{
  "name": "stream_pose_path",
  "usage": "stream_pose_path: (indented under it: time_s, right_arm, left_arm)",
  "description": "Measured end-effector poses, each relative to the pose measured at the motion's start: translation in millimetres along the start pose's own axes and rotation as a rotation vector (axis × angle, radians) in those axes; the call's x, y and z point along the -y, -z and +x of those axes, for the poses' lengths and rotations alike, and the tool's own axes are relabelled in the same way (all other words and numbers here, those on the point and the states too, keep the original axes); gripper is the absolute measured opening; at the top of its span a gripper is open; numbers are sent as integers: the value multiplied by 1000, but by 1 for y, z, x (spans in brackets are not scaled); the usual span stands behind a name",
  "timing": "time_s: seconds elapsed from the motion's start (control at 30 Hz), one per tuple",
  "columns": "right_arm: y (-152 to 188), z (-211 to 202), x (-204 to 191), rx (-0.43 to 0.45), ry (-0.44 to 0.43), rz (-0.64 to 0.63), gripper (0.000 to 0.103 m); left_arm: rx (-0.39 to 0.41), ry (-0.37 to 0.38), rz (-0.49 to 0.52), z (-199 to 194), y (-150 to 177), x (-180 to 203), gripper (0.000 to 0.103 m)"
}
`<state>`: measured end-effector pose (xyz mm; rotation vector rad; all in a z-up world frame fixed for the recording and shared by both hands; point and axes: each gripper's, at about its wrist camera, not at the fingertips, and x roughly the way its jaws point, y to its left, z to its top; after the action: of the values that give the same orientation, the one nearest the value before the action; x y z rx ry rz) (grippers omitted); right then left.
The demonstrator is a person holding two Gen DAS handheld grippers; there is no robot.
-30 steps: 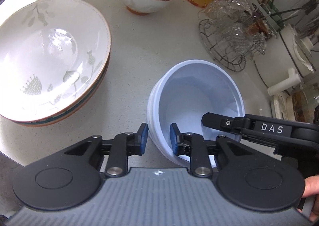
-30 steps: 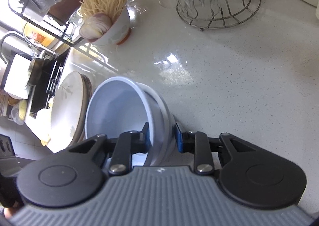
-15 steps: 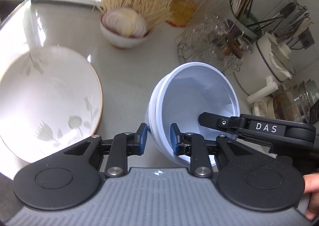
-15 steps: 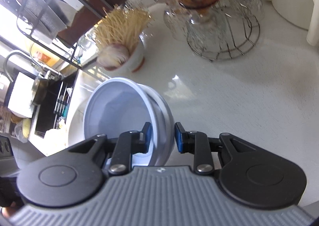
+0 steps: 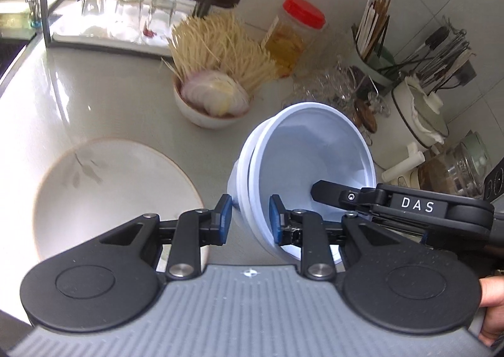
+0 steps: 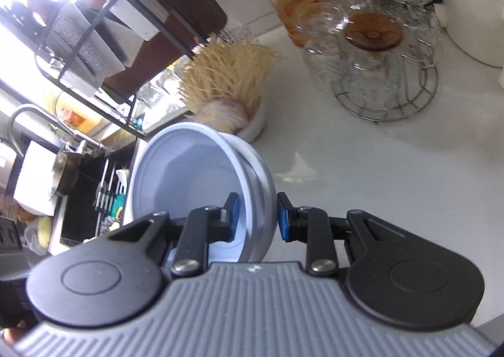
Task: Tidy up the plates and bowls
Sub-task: 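Lift the nested bowls with both grippers and carry them over the plate stack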
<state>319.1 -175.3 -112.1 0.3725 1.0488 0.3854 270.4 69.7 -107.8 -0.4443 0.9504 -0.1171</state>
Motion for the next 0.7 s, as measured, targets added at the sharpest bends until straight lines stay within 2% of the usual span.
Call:
stream_pose_path:
  time_s: [0.2,0.33,0.7]
  right_arm:
    - [7,9,-32,53,-3,-6,28]
    - [14,21,-53,65,-8,2,28]
    - [45,65,-85,-34,20,19,28]
  left_arm:
    - [24,12,61,-17,-17,-28,29]
    - [29,21,59,-24,-27,-52,29]
    - [-53,-8,26,-23,-9,-113,29]
